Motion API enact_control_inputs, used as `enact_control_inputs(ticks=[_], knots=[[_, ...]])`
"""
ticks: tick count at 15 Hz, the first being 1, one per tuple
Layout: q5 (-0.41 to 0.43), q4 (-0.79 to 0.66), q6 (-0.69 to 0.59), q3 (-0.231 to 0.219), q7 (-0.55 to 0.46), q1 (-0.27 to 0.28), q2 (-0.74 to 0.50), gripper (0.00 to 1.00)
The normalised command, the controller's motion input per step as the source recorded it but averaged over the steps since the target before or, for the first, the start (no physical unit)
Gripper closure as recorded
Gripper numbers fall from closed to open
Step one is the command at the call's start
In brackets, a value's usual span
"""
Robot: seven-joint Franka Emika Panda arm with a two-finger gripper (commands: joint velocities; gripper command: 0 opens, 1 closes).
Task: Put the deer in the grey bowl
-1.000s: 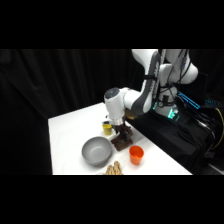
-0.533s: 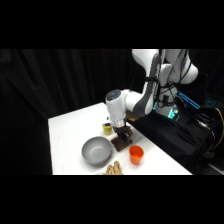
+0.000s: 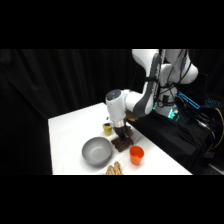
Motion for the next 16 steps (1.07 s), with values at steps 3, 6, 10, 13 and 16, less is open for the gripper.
enact_control_inputs(ticks=[3, 6, 10, 13, 16], knots=[[0.055, -0.05, -0.23, -0.004, -0.01, 0.011, -0.29, 0.93], [0.004, -0.05, -0.46, -0.044, 0.02, 0.021, -0.48, 0.93], [-0.075, 0.04, -0.59, -0.053, 0.07, 0.022, -0.55, 0.93], [-0.111, 0.24, -0.59, -0.013, 0.1, 0.026, -0.44, 0.93], [-0.111, 0.42, -0.45, 0.027, 0.11, 0.035, -0.19, 0.93]])
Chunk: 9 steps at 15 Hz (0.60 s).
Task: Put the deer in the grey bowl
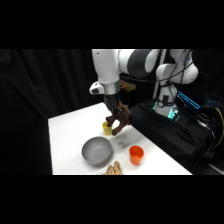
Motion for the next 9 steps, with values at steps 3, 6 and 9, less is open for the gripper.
enact_control_inputs(ticks=[3, 6, 9], knots=[[-0.154, 0.59, -0.26, 0.032, 0.13, 0.045, 0.19, 0.93], [-0.14, 0.66, -0.04, -0.003, 0.09, 0.03, 0.52, 0.93], [-0.073, 0.6, 0.06, -0.034, 0.04, 0.017, 0.62, 0.93]])
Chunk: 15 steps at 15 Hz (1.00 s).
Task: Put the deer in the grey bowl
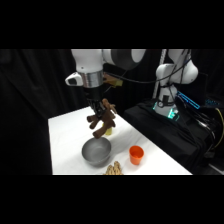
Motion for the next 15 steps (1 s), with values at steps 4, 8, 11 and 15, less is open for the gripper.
enact_control_inputs(ticks=[4, 8, 11, 15], knots=[[-0.015, 0.49, 0.11, -0.035, -0.01, 0.012, 0.54, 0.94], [-0.016, 0.39, 0.02, -0.041, -0.02, 0.03, 0.38, 0.56], [-0.033, 0.31, -0.06, -0.055, -0.02, 0.05, 0.18, 0.3], [-0.04, 0.23, -0.17, -0.061, -0.02, 0.057, 0.0, 0.01]])
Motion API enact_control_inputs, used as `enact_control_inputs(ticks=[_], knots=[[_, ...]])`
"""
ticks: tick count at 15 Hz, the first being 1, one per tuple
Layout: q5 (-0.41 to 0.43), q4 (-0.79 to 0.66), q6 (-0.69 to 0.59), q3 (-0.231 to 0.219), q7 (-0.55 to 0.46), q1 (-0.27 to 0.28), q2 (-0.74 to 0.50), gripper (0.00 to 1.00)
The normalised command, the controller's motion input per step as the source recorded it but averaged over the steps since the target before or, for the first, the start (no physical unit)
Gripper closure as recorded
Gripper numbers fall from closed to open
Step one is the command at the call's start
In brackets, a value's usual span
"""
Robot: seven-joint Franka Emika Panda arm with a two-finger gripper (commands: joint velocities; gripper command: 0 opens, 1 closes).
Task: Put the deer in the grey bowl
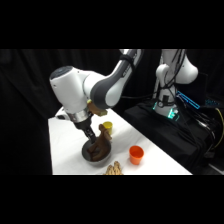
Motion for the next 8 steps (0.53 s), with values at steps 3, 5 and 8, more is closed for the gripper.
enact_control_inputs(ticks=[3, 5, 8], knots=[[-0.024, 0.1, -0.34, -0.04, -0.07, 0.049, -0.28, 0.0], [0.03, 0.07, -0.47, -0.013, -0.11, 0.021, -0.35, 0.0], [0.096, 0.05, -0.4, 0.015, -0.13, -0.006, -0.29, 0.0]])
